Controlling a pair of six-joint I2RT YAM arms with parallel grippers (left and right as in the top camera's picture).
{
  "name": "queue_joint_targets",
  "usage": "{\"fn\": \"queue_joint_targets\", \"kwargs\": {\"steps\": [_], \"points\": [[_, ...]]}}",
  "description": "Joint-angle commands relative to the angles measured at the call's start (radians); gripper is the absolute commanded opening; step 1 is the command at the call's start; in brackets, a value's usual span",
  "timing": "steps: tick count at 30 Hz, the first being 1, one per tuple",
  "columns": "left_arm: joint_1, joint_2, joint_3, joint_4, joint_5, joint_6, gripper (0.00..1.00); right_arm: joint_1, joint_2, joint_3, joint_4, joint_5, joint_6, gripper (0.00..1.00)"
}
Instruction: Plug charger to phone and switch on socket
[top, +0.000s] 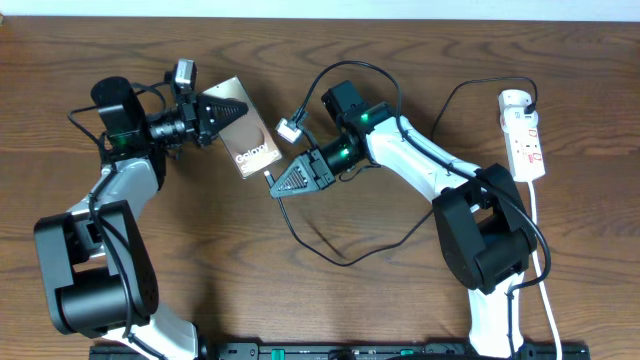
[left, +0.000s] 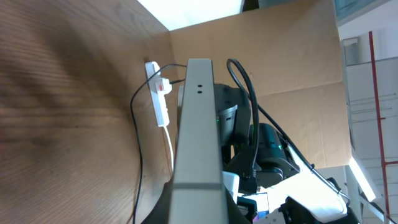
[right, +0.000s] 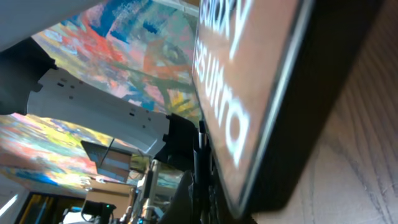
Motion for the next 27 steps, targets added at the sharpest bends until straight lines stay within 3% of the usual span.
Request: {"fn": "queue_joint_targets", "kwargs": {"steps": [1,27], "points": [[-0.011,-0.006,0.006,0.013,0.031,-0.006,0.07,0.003,0.0,0.005,0.026,-0.016,0.044,0.01],[-0.011,-0.006,0.006,0.012,0.031,-0.013,0.07,0.003,0.0,0.005,0.027,0.022,0.063,0.01]]}}
